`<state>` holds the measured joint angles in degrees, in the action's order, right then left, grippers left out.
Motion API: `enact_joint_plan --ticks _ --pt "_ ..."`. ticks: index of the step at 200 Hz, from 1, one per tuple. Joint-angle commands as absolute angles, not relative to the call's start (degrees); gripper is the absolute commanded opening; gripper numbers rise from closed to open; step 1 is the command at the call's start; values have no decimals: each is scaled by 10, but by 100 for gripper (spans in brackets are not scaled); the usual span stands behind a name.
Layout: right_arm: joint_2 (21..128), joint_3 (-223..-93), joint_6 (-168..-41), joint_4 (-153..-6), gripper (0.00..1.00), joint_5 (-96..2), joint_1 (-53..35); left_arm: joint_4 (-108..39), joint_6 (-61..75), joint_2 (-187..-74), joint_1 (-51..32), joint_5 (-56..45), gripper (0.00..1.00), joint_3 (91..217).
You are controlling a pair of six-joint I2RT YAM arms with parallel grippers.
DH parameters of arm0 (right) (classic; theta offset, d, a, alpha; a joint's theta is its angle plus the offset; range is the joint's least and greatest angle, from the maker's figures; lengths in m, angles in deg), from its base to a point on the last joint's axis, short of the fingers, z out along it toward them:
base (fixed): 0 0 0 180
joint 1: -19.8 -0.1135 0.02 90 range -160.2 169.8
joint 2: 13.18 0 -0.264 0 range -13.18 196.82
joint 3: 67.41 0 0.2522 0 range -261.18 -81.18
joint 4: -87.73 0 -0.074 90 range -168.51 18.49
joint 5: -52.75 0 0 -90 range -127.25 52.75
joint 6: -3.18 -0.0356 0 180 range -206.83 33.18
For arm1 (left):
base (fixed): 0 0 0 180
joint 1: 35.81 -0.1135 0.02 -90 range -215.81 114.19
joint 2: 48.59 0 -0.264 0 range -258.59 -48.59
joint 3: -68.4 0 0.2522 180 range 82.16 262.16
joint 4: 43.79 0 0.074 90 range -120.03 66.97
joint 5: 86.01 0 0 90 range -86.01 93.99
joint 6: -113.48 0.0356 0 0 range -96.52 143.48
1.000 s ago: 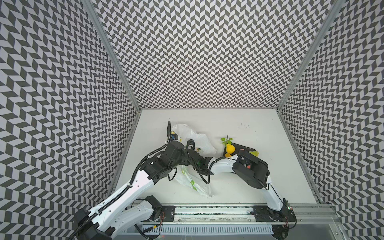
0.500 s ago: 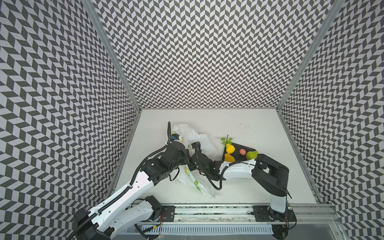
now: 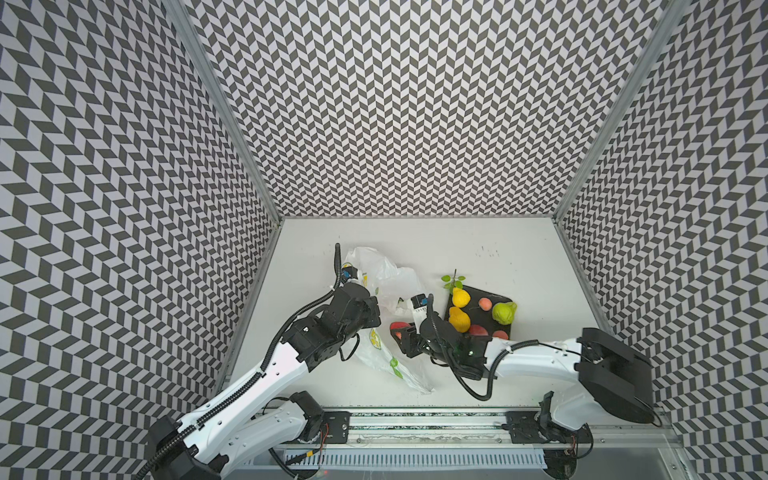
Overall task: Take the fake fruits out of the plastic bag
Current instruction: 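Grasp the red fruit inside the bag with the right gripper and pull it out, then lower the red fruit onto the black pad and open the right gripper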
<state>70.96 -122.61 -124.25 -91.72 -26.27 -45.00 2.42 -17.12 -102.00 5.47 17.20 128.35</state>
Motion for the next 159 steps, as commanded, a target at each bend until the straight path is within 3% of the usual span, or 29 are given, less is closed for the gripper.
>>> enact_joint_plan --ticks 1,35,67,105,159 --pt "642 -1206 -1235 -888 48 -253 -454 0 -170 -1011 55 181 0 1273" --pt "544 -1192 -1241 -804 48 -230 -454 -10 -165 -1005 54 179 0 1266" --pt "460 -1190 -1240 -704 49 -140 -445 -20 -160 -997 54 174 0 1264" --pt "401 -1179 -1243 -615 49 -156 -318 -31 -154 -988 54 170 0 1256" --pt "425 -1122 -1213 -657 49 -227 -164 -55 -146 -993 54 155 0 1245"
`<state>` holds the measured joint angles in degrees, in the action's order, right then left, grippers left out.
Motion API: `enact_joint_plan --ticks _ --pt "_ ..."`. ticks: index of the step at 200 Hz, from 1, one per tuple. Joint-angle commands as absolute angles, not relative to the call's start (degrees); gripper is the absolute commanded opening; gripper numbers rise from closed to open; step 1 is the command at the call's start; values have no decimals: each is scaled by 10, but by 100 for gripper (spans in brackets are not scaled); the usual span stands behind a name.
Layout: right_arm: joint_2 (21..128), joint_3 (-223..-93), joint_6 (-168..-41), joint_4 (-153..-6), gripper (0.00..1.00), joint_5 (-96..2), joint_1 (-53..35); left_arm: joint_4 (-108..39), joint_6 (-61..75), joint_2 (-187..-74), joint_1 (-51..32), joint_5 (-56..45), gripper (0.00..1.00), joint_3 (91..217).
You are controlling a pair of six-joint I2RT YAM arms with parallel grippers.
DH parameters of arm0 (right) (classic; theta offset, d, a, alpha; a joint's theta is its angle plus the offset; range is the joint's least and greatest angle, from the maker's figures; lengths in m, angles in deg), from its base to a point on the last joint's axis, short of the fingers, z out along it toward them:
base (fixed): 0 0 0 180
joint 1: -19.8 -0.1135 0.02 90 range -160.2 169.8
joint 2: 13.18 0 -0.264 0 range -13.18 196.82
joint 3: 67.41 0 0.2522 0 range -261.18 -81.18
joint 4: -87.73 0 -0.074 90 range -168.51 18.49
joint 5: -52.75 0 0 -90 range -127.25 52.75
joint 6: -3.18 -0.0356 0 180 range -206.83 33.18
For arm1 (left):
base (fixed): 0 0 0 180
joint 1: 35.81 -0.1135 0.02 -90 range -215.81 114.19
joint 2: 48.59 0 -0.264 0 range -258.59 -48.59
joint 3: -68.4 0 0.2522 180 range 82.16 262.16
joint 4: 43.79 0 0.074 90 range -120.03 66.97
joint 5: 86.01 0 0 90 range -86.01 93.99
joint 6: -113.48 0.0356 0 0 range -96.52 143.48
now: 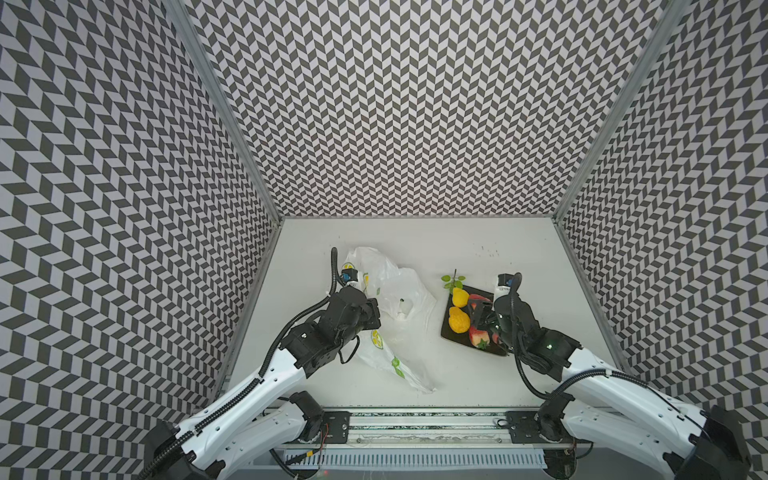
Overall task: Take the fake fruits out of the plastic bag
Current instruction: 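Lower the red fruit onto the black pad and open the right gripper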
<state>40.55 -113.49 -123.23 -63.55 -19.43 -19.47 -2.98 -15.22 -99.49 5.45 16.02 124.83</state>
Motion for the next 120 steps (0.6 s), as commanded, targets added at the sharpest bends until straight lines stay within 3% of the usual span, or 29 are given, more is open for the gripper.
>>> enact_joint_plan --ticks 1,120 --pt "427 -1121 -1212 -658 49 -228 -162 -55 -146 -993 54 154 0 1246" --pt "611 -1130 -1170 -759 52 -290 -95 -54 -140 -995 50 158 0 1246"
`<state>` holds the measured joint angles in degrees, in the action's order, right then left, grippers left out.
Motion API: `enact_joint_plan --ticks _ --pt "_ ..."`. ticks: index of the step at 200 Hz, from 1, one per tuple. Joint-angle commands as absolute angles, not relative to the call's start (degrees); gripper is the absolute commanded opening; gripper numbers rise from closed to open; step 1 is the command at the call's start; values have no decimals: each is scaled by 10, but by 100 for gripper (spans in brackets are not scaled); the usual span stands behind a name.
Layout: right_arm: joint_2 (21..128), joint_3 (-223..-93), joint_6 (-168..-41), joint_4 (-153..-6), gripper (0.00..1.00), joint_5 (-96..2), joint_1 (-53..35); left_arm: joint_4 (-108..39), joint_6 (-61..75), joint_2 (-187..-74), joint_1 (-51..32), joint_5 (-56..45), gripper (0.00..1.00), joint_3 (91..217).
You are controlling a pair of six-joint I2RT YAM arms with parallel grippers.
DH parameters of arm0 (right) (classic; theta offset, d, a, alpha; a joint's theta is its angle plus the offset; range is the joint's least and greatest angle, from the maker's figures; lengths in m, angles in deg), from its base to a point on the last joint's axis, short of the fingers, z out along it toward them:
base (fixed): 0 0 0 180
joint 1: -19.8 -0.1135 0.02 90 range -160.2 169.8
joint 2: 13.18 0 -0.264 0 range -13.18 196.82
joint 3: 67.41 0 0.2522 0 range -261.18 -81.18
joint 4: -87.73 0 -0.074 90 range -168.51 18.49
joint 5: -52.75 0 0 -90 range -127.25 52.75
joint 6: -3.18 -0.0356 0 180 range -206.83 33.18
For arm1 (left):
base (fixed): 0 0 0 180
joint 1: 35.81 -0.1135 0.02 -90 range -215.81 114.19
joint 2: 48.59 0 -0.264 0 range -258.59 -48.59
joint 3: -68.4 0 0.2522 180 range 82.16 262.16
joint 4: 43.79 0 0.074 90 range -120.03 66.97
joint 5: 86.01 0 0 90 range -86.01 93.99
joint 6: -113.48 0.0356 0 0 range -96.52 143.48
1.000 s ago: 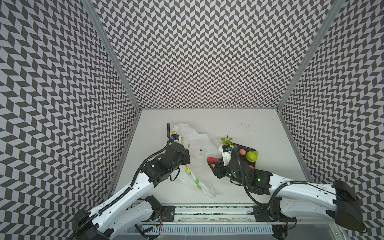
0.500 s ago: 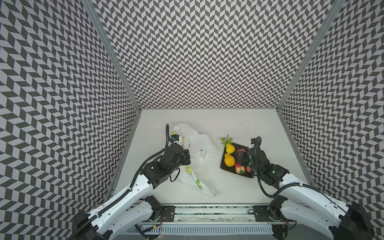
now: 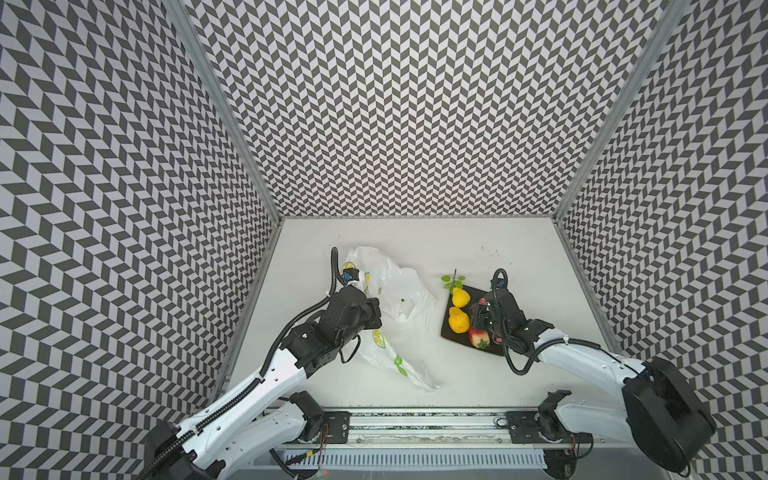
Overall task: Take the fake fruits out of the plastic bag
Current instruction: 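Lower the red fruit onto the black pad and open the right gripper, then move the right gripper back into the bag opening toward the red apples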
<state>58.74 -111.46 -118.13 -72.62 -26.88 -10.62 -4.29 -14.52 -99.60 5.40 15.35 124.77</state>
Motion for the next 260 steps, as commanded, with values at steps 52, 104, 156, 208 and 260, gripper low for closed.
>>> enact_joint_plan --ticks 52,104,156,208,260 --pt "602 -1134 -1166 -756 73 -302 -91 -48 -141 -998 49 158 0 1246" --pt "474 -1162 -1155 -675 73 -287 -91 -37 -139 -995 47 163 0 1251" --pt "382 -1166 -1138 -712 60 -452 -122 -36 -136 -1002 41 159 0 1253" --pt "563 -1197 -1181 -867 55 -433 -321 -40 -143 -1022 41 151 0 1257" --pt "791 -1287 -1198 -983 48 -476 -375 -41 -149 -1028 40 150 0 1261"
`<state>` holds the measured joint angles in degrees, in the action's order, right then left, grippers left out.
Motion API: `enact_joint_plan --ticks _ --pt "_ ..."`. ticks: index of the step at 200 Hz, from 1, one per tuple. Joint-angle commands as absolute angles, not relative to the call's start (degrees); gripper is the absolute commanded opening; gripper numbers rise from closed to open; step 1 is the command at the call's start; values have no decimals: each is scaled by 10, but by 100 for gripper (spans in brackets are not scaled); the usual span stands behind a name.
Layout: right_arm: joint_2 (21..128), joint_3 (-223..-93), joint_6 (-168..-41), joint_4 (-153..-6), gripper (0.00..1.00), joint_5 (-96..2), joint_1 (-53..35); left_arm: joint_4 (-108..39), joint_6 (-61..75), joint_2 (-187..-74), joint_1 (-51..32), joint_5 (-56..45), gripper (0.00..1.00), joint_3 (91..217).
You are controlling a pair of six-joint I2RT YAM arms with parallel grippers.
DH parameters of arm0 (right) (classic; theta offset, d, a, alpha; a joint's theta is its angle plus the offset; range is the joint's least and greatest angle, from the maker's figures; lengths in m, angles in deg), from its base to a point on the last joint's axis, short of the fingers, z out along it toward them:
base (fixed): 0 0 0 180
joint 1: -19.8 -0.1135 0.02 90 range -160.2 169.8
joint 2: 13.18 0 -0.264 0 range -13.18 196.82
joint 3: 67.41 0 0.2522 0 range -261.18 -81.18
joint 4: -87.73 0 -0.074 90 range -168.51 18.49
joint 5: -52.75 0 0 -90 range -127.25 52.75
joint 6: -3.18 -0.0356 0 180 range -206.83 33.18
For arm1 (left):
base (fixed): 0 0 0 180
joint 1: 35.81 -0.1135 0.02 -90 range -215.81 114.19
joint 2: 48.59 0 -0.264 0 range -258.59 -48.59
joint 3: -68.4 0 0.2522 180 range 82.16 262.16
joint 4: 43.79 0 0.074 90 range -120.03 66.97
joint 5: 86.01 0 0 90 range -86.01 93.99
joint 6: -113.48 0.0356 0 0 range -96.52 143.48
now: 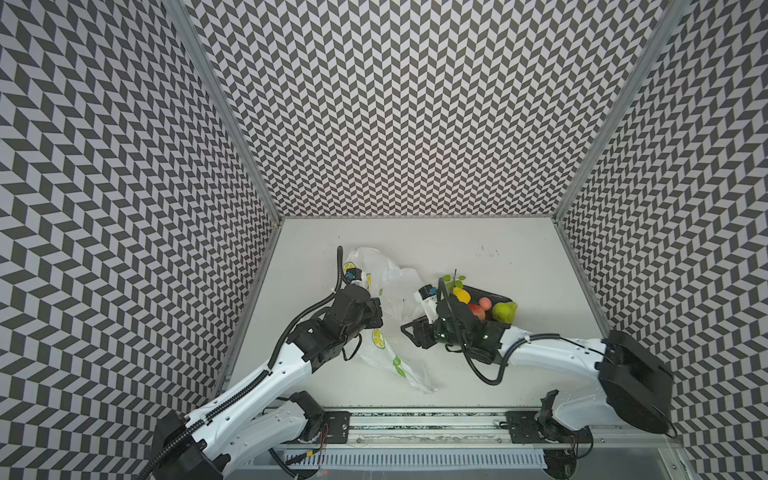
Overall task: Take the fake fruits out of the plastic bag
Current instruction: 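Move the right gripper back into the bag opening toward the red apples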
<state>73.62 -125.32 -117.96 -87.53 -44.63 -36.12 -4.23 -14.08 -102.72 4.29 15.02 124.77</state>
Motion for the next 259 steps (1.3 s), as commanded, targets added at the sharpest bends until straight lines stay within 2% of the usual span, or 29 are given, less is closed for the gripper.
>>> enact_joint_plan --ticks 1,39,83,104,160,194,237,259 --pt "795 -1289 -1200 -985 48 -477 -375 -42 -149 -1028 40 150 0 1261" --pt "905 -1350 -1234 -1067 46 -520 -378 -93 -142 -1010 36 89 0 1249" --pt "968 -1397 -1255 -1104 57 -481 -376 -115 -93 -983 25 24 0 1252" --pt "973 -1407 -1245 -1098 62 -415 -373 -101 -75 -979 15 10 0 1254" --pt "991 -1426 -1194 -1049 79 -165 -368 -82 -74 -973 -15 -5 0 1232" --pt "1031 -1443 -1195 -1013 86 -92 -365 -65 -81 -966 -34 3 0 1221" --pt "1044 -1464 -1194 -963 87 -97 -339 -42 -79 -973 -46 12 0 1221" --pt "1058 -1481 -1191 -940 87 -137 -326 -45 -76 -976 -46 10 0 1222"
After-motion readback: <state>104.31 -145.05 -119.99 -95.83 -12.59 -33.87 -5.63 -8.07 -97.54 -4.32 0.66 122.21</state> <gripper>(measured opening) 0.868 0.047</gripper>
